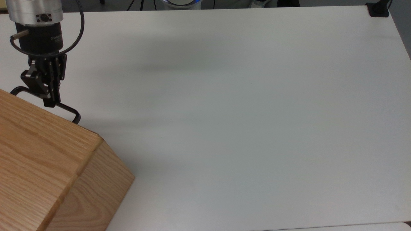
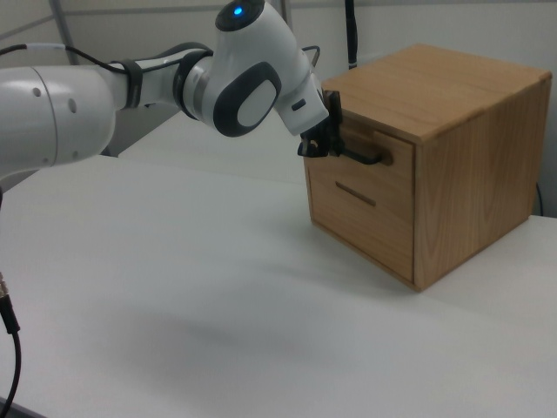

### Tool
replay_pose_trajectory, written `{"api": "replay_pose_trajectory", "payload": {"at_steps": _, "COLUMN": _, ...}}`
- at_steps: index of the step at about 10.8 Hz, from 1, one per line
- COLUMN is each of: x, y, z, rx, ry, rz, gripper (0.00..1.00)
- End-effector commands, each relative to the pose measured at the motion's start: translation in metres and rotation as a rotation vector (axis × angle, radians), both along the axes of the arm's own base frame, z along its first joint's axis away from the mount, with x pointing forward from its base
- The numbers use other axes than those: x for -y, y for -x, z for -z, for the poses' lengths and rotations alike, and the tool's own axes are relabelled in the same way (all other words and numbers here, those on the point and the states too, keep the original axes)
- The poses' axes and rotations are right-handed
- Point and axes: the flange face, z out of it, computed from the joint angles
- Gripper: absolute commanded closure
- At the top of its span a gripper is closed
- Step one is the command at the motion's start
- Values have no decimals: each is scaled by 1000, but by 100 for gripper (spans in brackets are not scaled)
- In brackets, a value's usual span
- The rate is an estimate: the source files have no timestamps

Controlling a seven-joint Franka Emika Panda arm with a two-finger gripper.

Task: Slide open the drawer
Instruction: 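Lower the gripper and close it on the black handle, then pull the handle outward, sliding the upper drawer out of the cabinet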

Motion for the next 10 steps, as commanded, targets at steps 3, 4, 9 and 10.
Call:
{"api": "replay_pose_trajectory", "payload": {"at_steps": 3, "x": -37, "y": 42, "z": -24, "rx": -199, "ry": -23, "rz": -135, "gripper": 95}}
{"api": "replay_pose_trajectory", "payload": {"at_steps": 4, "x": -45, "y": 45, "z": -21, "rx": -241, "ry": -41, "rz": -152, "gripper": 95}}
{"api": "replay_pose_trajectory", "payload": {"at_steps": 9, "x": -68, "y": 68, "z": -18, "rx": -423, "ry": -117, "rz": -174, "gripper": 95}}
{"api": "replay_pose_trajectory", "payload": {"at_steps": 10, "x": -76, "y": 71, "z": -15, "rx": -463, "ry": -136, "rz": -170, "gripper": 95}}
